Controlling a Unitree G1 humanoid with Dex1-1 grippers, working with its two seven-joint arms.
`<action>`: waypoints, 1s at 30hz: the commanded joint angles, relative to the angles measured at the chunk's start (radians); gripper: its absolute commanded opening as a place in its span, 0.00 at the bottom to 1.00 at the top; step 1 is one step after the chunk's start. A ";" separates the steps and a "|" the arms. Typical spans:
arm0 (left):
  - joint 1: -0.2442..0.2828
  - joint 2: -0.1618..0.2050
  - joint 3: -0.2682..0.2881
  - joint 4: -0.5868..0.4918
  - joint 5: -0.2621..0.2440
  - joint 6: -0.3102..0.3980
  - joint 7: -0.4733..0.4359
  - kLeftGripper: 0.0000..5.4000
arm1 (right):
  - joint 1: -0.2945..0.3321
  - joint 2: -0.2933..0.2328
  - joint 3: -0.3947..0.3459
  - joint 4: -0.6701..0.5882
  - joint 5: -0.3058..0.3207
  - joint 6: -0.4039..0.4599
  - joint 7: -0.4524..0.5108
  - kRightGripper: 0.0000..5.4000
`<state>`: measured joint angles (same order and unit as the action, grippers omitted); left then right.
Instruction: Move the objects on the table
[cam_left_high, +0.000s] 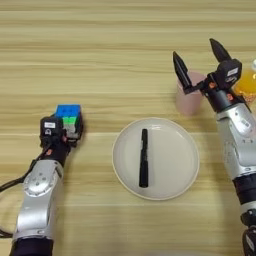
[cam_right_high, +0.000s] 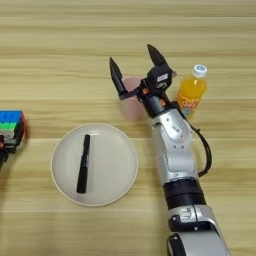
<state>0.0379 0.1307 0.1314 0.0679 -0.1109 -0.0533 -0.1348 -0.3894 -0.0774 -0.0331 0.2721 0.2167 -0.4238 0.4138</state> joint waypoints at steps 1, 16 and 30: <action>-0.020 0.036 0.018 -0.029 -0.005 -0.022 -0.021 0.61 | -0.012 -0.007 -0.010 -0.003 0.011 0.007 0.001 1.00; -0.085 0.131 0.013 -0.117 -0.057 -0.037 -0.184 0.61 | -0.035 -0.069 -0.045 -0.032 0.059 0.054 0.049 1.00; -0.121 0.175 -0.051 -0.188 -0.187 -0.022 -0.423 0.61 | -0.019 -0.189 -0.060 -0.154 0.166 0.139 0.210 1.00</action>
<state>-0.0640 0.2889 0.0919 -0.0993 -0.2784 -0.0844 -0.5279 -0.4078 -0.2405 -0.0926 0.1589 0.3503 -0.3156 0.5816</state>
